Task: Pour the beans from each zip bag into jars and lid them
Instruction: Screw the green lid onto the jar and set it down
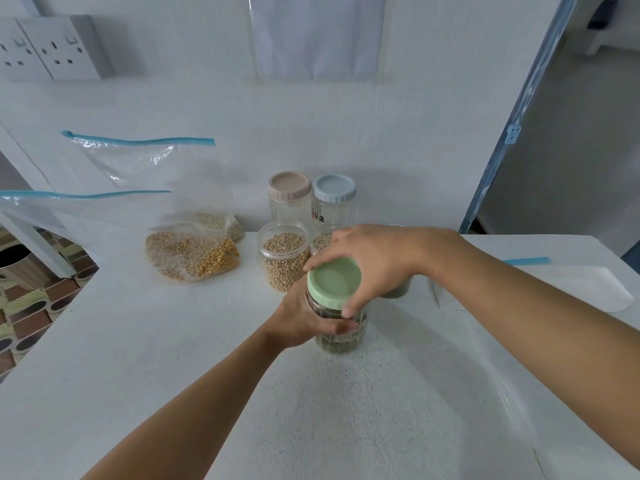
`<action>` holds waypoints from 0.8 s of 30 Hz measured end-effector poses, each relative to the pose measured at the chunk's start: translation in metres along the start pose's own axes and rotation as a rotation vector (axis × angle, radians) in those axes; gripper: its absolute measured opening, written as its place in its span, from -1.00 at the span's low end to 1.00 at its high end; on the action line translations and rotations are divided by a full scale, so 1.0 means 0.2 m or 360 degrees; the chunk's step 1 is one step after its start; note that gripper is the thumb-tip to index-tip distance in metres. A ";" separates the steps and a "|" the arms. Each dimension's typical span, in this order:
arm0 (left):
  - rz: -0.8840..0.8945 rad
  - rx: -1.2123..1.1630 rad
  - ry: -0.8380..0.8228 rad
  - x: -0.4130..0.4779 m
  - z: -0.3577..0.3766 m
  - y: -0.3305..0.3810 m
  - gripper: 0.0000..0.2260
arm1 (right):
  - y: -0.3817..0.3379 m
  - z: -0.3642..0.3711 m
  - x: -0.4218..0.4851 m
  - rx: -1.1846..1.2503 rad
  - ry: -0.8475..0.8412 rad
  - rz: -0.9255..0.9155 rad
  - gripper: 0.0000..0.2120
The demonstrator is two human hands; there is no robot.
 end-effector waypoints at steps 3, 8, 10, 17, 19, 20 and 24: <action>0.0002 0.0010 -0.0024 0.00 0.00 0.00 -0.30 | -0.02 -0.02 -0.02 -0.0132 0.0137 0.0148 -0.19; -0.0004 -0.0025 -0.0001 0.00 0.00 -0.01 -0.32 | -0.05 0.00 0.01 -0.0118 0.0109 0.0130 -0.29; 0.0009 -0.0012 -0.0015 0.00 0.00 -0.01 -0.34 | -0.05 0.00 0.02 -0.0067 0.0082 0.0035 -0.32; 0.0010 -0.0034 -0.0046 0.02 0.00 0.01 -0.27 | 0.01 -0.04 0.02 0.0123 -0.0200 -0.0275 -0.21; 0.0024 -0.0050 -0.0046 0.01 0.00 0.02 -0.25 | 0.02 -0.03 0.03 0.0133 -0.0250 -0.0291 -0.19; 0.0038 -0.0054 -0.0042 0.01 0.00 0.03 -0.25 | 0.02 -0.03 0.03 0.0138 -0.0266 -0.0307 -0.19; 0.0038 -0.0040 -0.0038 0.01 0.01 0.03 -0.26 | 0.01 -0.04 0.02 0.0246 -0.0280 -0.0422 -0.20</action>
Point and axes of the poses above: each hand's wrist, its own x-axis towards the middle knuckle, its own z-axis out of the palm, y = z × x, the point moved 4 cm from there along x, towards the middle knuckle, and after that the axes turned 14 degrees about -y, right-handed, at the moved point
